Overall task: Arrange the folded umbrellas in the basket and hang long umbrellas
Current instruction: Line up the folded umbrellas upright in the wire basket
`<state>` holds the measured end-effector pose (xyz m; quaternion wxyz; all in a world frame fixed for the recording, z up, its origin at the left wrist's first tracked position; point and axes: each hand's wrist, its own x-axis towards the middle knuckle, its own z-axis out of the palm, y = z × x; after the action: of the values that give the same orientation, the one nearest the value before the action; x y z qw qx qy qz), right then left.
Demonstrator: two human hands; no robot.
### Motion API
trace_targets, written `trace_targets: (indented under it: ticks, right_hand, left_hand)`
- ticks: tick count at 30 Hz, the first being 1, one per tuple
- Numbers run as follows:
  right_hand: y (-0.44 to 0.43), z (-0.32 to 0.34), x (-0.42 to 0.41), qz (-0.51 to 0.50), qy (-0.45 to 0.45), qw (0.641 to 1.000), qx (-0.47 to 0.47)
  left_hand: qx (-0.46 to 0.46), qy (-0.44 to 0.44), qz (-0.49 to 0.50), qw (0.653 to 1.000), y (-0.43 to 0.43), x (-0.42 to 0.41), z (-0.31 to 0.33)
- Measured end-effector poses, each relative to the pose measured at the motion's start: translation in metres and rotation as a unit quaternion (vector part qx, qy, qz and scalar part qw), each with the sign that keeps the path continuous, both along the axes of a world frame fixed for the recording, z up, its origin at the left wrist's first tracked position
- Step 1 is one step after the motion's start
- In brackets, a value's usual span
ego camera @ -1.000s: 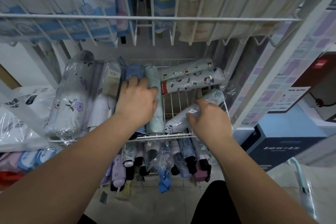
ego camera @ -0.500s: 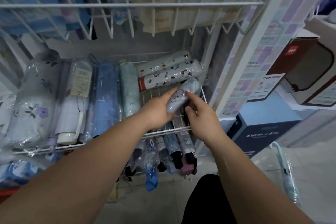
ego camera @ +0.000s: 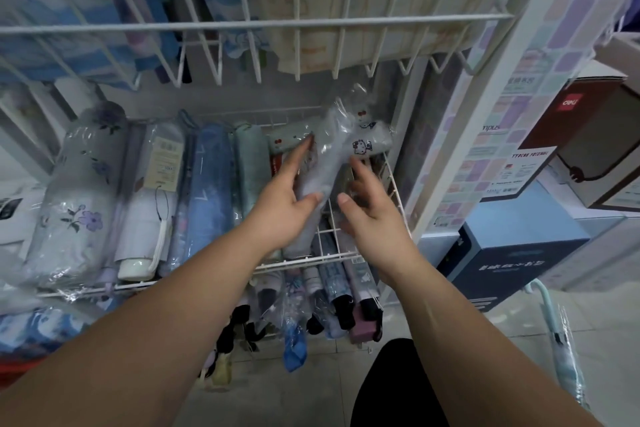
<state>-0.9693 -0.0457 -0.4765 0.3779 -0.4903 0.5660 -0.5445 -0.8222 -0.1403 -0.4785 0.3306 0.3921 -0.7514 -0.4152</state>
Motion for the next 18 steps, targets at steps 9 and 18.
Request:
trace_targets:
  ticks: [9,18]
  right_hand:
    - [-0.034,-0.005,0.020,0.041,-0.071,0.997,0.012]
    - [-0.030,0.001,0.016,0.066,0.010,0.997,0.040]
  left_hand:
    - [0.040,0.022,0.000,0.999,-0.010,0.006,0.007]
    - [0.152,0.247,0.142,0.946,-0.028,0.013,0.039]
